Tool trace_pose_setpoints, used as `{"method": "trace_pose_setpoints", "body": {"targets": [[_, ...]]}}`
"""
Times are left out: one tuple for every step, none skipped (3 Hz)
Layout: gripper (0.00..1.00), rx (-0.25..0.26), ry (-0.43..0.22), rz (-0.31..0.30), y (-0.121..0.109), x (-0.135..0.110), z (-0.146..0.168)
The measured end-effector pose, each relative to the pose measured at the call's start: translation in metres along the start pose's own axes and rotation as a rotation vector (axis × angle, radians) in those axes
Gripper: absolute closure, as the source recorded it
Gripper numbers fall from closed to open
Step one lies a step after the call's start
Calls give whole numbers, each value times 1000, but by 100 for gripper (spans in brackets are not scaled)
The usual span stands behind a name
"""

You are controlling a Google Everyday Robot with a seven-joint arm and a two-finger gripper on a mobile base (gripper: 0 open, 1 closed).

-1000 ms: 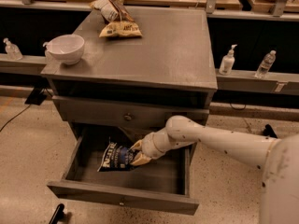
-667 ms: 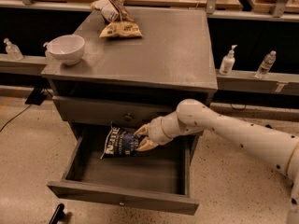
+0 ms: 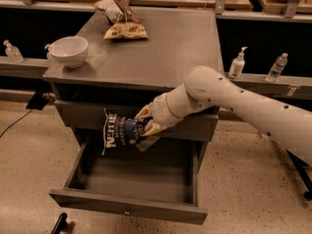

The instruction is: Pick blue chip bag from middle drawer and place on counter

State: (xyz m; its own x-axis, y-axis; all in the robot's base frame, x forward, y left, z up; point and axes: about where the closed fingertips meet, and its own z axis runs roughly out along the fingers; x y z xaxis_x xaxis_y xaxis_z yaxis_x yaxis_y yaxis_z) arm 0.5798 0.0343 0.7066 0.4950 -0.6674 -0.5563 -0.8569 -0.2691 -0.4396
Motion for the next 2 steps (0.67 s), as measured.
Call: {"method": "trace_pose_setpoints", "body": {"targets": [[100, 34, 93, -123, -35, -38, -40], [100, 89, 151, -154, -74, -55, -88]]}}
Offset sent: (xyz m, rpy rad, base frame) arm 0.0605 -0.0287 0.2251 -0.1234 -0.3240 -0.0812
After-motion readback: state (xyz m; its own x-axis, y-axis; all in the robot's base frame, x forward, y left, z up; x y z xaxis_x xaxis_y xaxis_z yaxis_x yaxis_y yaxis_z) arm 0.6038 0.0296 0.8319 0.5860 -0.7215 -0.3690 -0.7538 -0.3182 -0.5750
